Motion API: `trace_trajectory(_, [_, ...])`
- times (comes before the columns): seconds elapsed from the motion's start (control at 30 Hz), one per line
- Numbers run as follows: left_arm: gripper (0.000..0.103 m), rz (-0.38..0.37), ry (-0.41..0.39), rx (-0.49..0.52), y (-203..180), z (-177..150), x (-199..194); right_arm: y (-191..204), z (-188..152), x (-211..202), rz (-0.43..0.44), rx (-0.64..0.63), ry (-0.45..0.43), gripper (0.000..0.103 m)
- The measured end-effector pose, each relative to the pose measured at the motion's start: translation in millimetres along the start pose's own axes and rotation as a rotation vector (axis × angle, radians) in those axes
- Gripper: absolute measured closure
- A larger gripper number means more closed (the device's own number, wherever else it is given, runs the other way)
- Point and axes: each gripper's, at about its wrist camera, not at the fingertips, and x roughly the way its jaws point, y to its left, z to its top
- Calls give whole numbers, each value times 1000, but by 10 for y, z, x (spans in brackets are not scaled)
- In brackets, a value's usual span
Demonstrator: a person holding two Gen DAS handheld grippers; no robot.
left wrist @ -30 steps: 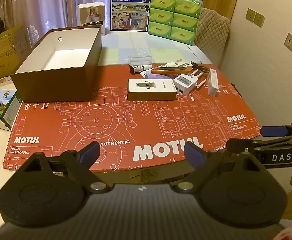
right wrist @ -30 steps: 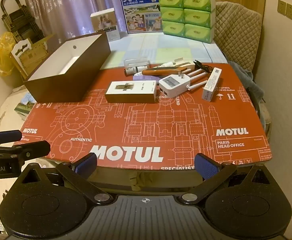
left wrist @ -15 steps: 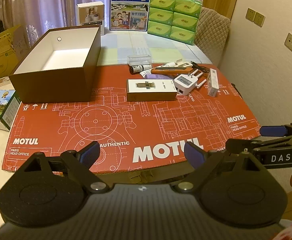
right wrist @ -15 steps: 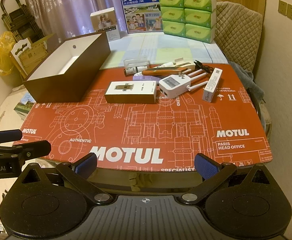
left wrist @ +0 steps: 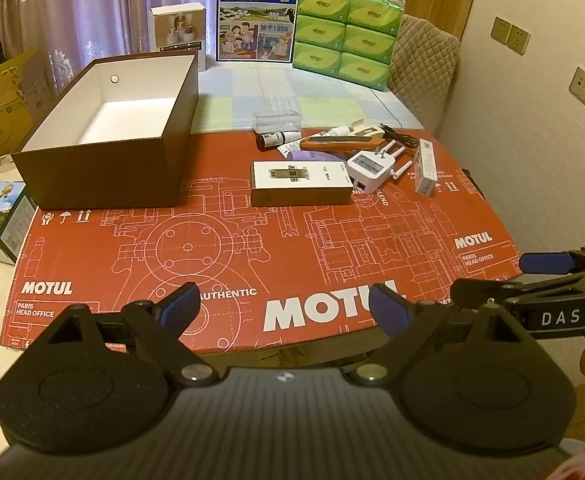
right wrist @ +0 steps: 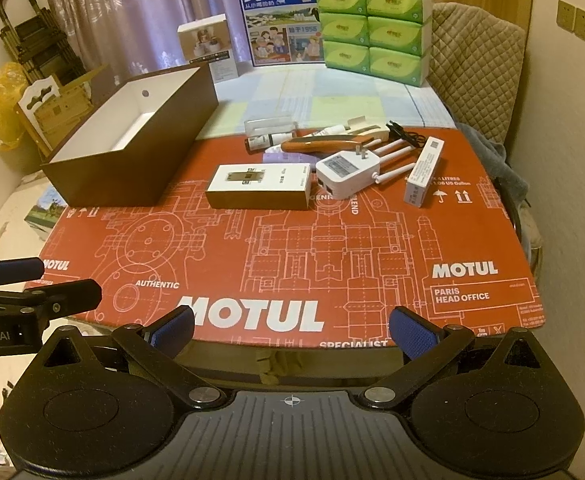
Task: Organize rigid objects
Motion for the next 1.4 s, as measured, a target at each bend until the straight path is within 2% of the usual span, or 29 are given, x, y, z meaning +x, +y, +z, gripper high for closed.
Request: trace_trajectory(1.4, [14, -10, 21, 6, -101, 162, 194, -123, 184, 166, -5, -8, 24, 2])
